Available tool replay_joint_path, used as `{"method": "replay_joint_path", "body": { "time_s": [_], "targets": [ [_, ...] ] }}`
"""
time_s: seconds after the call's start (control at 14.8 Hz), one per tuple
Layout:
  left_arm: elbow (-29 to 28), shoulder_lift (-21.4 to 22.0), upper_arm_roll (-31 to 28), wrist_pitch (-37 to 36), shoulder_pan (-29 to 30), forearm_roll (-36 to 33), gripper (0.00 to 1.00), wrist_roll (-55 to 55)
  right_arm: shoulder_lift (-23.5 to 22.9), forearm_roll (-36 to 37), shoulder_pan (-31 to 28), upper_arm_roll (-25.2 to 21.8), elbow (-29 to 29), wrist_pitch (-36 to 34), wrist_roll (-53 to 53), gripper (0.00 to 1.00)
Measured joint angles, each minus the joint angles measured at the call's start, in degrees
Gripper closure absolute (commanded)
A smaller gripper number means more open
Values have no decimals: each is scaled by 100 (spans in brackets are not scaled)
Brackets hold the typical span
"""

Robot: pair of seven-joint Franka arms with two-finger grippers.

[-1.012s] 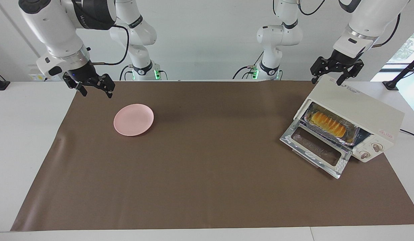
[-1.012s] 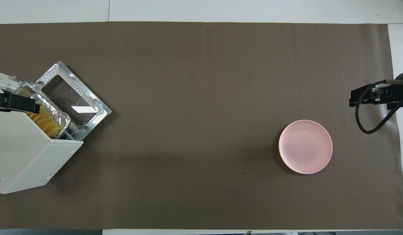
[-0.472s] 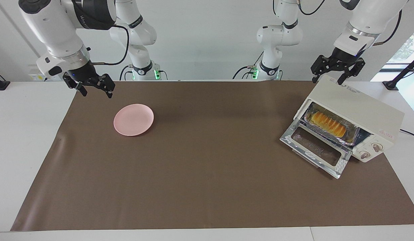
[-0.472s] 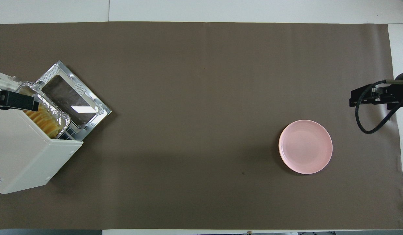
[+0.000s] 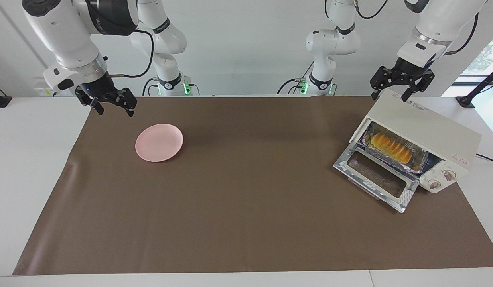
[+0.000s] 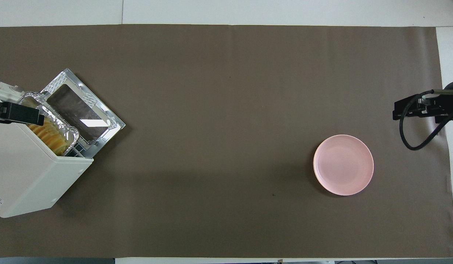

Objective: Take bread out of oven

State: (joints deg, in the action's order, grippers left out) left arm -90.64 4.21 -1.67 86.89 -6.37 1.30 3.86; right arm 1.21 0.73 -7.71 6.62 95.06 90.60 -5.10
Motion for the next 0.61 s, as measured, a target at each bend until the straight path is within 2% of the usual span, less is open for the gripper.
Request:
{"method": "replay_joint_path", "body": {
  "time_s": [0.61],
  "targets": [
    [-3,-81,17,-175,-8,-22,0,-285,0,0,0,0,0,0,0,0]
  ]
}}
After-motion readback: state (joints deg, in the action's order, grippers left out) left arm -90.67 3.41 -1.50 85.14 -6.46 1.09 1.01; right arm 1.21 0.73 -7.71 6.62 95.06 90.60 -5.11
